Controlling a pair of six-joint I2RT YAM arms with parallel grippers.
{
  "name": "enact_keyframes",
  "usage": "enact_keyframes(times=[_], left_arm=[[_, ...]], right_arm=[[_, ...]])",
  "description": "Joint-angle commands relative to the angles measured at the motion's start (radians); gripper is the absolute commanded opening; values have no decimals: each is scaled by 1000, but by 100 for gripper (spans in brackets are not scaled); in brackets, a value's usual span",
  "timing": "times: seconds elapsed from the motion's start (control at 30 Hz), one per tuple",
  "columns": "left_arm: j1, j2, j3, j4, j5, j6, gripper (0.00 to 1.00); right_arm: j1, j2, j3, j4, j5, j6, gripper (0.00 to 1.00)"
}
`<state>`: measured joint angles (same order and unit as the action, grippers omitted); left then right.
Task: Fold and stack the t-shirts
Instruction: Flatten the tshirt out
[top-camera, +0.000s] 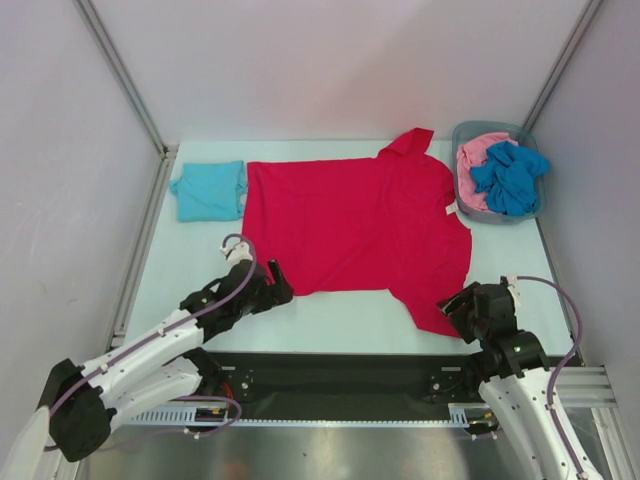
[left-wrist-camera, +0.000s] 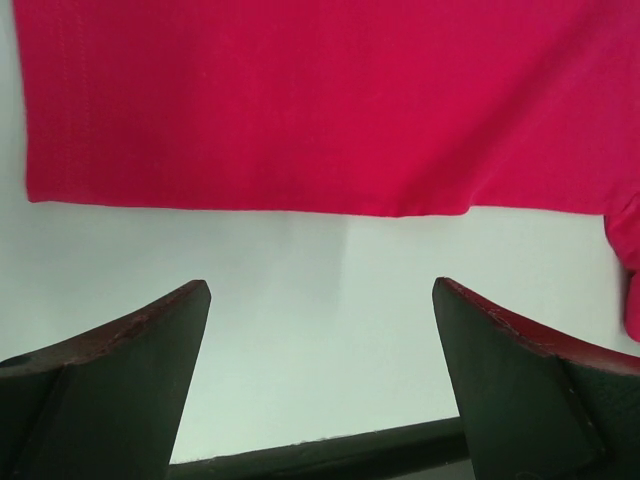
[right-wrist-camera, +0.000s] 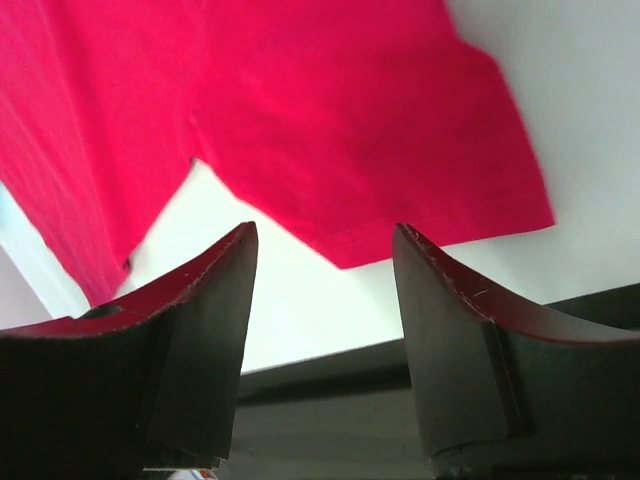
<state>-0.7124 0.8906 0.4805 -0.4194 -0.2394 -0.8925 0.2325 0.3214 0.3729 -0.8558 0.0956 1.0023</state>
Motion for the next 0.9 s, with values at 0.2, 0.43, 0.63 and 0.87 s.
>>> enact_keyframes(times=[0.2,0.43,0.63,0.87], left_arm=[[-9,-15,-9,-68,-126,-68,100],[-5,-140,-89,-36,-112,-137,100],[34,-225,-157,56,-32,-100,100],[93,-231,-243,226,92,-68,100]], right_arm=[[4,-12,41,-80,219,163,59],[1,16,26,-89,271,216,59],[-13,96,1,-28,299,211,58],[-10,125,-14,44,257,136,59]])
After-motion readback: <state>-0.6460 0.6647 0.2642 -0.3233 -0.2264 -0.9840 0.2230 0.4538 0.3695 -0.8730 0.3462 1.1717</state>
